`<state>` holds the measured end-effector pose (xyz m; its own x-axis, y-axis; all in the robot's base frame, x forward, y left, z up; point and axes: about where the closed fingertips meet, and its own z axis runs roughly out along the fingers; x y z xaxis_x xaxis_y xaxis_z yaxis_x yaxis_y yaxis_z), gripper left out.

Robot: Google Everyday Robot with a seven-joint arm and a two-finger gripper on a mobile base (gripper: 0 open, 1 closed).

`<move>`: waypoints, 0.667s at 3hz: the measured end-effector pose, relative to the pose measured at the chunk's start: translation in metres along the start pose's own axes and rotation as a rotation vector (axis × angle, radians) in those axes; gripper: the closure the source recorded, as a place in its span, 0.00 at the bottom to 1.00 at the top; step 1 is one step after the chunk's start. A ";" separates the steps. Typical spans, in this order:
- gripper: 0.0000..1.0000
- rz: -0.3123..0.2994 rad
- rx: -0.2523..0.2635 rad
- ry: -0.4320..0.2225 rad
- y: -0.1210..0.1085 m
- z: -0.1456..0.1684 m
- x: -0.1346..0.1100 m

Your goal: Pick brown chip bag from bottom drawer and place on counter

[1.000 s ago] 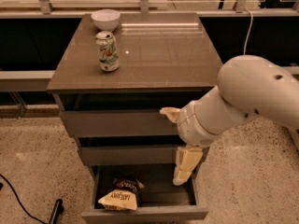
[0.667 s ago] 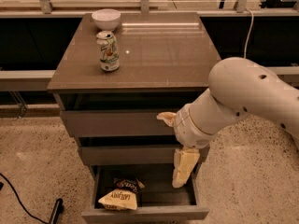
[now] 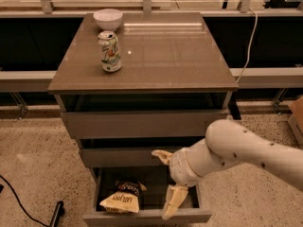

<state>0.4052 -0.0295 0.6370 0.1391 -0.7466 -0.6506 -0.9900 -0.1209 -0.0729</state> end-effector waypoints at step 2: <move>0.00 0.031 0.159 -0.086 -0.025 0.089 0.045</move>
Offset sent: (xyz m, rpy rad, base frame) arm 0.1052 0.0382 -0.1383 0.1267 -0.3003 -0.2980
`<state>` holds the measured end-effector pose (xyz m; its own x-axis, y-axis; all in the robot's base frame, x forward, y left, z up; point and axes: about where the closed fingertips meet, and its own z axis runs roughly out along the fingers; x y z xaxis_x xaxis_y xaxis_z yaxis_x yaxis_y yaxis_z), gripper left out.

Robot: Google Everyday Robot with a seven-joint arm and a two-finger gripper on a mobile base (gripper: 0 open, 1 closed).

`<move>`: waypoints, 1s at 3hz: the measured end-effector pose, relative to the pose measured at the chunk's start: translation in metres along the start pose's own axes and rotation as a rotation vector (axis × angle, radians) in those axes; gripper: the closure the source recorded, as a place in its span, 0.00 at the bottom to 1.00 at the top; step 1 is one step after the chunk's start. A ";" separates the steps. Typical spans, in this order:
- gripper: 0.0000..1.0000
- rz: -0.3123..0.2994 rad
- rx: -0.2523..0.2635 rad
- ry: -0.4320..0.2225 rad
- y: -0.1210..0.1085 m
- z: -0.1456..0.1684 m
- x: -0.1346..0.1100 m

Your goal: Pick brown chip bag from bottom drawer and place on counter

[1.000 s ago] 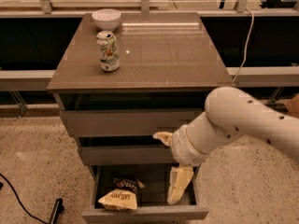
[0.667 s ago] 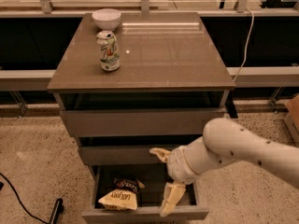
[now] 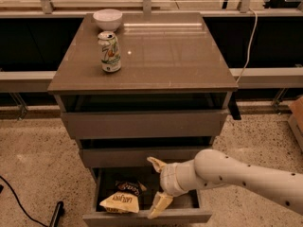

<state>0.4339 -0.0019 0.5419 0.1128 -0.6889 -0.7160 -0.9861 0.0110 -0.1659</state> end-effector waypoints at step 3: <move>0.00 0.000 0.072 -0.022 -0.023 0.012 0.009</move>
Offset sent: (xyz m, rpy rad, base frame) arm 0.0203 -0.0004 0.0001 0.0073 -0.0531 -0.0587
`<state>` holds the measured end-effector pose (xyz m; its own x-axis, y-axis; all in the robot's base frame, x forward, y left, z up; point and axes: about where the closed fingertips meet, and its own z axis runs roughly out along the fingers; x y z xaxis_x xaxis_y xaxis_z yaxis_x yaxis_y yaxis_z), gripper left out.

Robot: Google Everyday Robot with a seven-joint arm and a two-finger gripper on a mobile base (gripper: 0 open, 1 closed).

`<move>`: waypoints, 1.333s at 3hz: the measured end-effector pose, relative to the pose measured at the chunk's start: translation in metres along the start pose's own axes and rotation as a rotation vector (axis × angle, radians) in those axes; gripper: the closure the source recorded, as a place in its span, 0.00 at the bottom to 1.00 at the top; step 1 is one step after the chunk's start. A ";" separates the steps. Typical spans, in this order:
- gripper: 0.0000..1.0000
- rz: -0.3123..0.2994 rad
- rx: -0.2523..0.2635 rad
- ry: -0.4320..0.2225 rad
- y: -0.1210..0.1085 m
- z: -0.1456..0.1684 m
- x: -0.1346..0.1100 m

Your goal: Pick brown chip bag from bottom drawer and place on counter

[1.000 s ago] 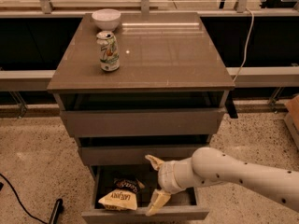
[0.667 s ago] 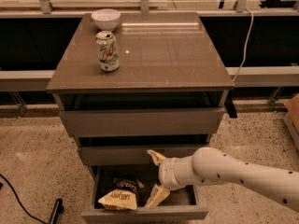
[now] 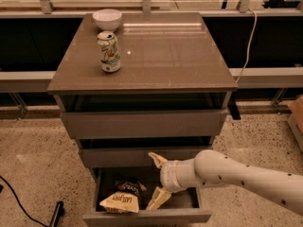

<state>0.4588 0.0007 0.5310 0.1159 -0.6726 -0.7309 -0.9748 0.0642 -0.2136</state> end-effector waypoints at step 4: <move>0.00 -0.190 -0.043 -0.018 0.008 0.157 0.119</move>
Offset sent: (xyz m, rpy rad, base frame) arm 0.0412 0.0432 -0.1571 0.0207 -0.1702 0.1246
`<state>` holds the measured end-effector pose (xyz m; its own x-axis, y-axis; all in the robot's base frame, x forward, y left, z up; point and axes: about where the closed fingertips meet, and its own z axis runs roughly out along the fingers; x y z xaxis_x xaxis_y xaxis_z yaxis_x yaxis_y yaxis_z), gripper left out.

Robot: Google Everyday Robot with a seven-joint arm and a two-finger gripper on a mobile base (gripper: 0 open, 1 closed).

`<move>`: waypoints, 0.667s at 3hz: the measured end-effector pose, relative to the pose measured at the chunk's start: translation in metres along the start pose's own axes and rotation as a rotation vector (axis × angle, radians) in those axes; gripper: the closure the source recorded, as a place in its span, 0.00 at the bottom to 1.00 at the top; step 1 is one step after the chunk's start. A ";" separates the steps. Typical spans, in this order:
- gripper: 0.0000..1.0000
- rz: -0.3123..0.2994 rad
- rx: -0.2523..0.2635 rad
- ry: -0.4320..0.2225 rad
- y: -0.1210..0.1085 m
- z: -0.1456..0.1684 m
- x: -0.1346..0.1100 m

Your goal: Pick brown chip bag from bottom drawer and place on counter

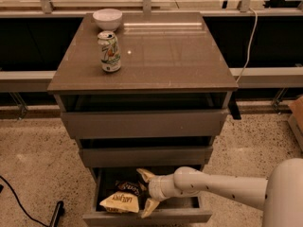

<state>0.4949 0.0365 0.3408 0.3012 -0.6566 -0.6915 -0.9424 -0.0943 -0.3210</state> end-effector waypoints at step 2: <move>0.01 -0.007 -0.115 -0.099 0.036 0.073 0.026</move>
Offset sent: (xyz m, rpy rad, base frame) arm -0.0211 0.0445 -0.1052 0.0874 0.1119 0.1539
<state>0.4790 0.0705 0.2643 0.3151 -0.5796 -0.7516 -0.9491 -0.1871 -0.2536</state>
